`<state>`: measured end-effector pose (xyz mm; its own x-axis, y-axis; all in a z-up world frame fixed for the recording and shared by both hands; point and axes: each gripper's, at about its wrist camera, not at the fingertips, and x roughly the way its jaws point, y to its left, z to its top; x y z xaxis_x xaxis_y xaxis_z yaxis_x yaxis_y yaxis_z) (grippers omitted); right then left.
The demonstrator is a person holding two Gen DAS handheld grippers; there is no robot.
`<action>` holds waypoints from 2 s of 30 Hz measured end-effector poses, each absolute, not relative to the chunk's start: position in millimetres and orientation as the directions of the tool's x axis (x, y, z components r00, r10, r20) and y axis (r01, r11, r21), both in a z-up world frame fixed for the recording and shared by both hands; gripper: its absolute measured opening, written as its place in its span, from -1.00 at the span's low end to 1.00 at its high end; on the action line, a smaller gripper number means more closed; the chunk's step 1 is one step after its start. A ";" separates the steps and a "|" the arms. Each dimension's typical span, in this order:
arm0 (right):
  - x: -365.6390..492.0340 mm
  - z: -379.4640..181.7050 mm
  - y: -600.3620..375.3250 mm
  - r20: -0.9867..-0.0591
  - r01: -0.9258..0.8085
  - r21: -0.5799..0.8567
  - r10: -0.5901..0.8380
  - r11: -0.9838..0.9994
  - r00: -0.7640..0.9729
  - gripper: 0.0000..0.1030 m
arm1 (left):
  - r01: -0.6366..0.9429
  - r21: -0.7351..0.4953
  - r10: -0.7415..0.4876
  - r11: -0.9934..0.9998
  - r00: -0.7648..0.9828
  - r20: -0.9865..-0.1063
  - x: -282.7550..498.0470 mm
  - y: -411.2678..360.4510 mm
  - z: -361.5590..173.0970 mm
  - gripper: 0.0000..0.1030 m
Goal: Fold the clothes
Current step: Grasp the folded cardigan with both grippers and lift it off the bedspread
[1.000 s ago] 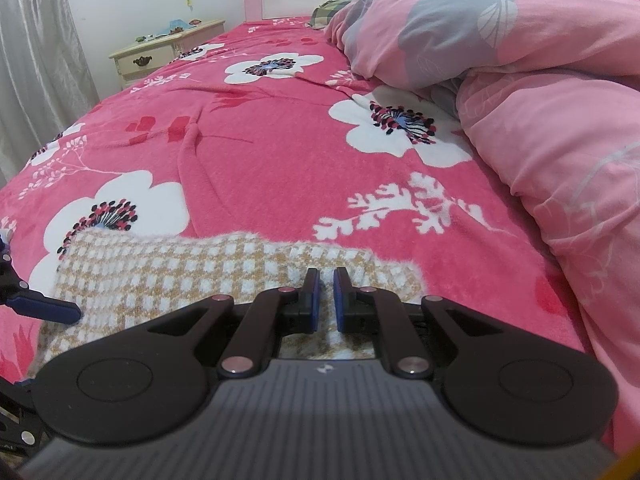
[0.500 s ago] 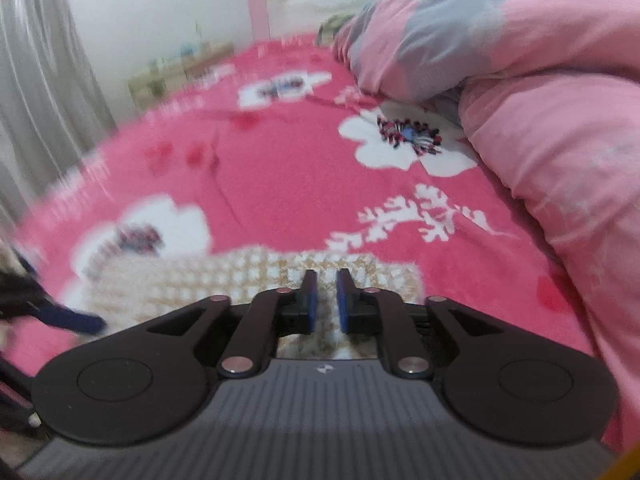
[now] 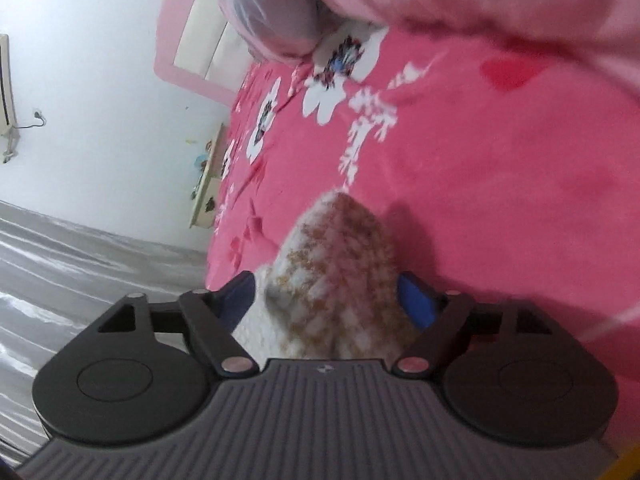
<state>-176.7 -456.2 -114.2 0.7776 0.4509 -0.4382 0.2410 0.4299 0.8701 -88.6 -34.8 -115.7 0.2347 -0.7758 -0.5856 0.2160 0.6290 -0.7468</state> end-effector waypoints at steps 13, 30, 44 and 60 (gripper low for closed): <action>-217.3 -130.2 -411.1 -0.435 0.185 0.890 0.653 0.417 0.620 0.63 | 0.208 -0.815 -0.841 0.541 0.163 -0.517 -114.0 -33.9 -132.5 0.54; -205.4 -38.1 -368.8 -0.487 0.045 0.761 0.523 0.648 0.699 -0.11 | 0.377 -0.780 -0.866 0.499 0.218 -0.449 -142.9 -43.6 -49.0 0.22; -70.6 143.0 -285.5 -0.303 -0.458 0.640 0.751 0.617 0.587 -0.11 | 0.433 -0.681 -0.701 0.590 0.694 -0.166 -172.0 80.9 130.9 0.26; 128.1 152.3 110.1 -0.424 -0.694 0.711 0.858 0.117 -0.289 0.10 | -0.230 -0.672 -0.092 0.703 0.908 -0.408 -310.7 239.7 131.9 0.41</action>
<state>128.1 110.1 152.3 -0.2893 0.8581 -0.4242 -0.6936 0.1175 0.7107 -310.7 239.7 131.9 0.9083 -0.0925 -0.4079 -0.2303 0.7034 -0.6724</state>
